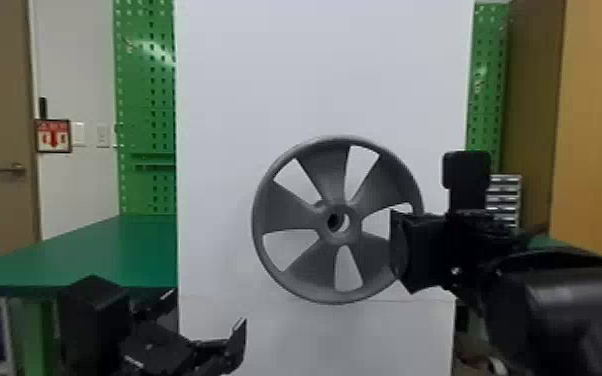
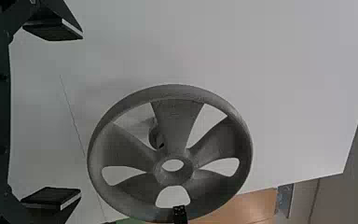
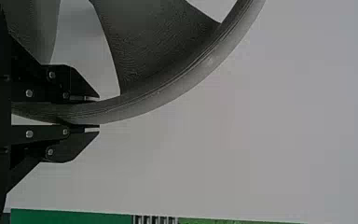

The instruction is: Hold the wheel and insert it

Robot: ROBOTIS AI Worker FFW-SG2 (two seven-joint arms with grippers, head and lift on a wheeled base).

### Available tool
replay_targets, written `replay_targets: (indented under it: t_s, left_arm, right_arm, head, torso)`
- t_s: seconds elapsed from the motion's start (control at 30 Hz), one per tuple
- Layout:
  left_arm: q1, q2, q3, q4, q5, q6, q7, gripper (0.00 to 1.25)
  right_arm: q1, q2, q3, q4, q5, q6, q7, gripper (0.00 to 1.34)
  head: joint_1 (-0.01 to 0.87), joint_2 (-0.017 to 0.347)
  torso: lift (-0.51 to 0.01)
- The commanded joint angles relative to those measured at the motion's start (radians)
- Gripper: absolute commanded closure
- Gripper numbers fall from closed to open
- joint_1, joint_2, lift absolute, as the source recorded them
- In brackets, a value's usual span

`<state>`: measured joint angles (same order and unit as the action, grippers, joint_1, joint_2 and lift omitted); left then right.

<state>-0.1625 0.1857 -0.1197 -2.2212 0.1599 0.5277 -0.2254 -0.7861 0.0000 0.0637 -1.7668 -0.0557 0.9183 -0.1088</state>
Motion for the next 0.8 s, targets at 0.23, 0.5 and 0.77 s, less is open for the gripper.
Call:
replay_targets:
  t_s: [0.23,0.5,0.77]
  left_arm:
    - [-0.003,0.001,-0.005,0.002,0.001,0.000,0.000,0.10]
    - [-0.005,0.001,-0.006,0.003,0.001,0.000,0.000,0.10]
    - [-0.006,0.000,-0.009,0.006,0.001,-0.002,0.000,0.10]
  right_arm:
    - [-0.028,0.001,0.014,0.072,0.019,-0.029,0.000,1.15]
    - [-0.045,0.001,0.028,0.113,0.036,-0.059,0.000,1.15]
    - [-0.062,0.001,0.039,0.142,0.042,-0.076,0.000,1.15]
  head:
    - [0.097,0.015]
    - [0.097,0.015]
    - [0.097,0.015]
  torso:
    - [-0.442]
    - [-0.442]
    - [-0.442]
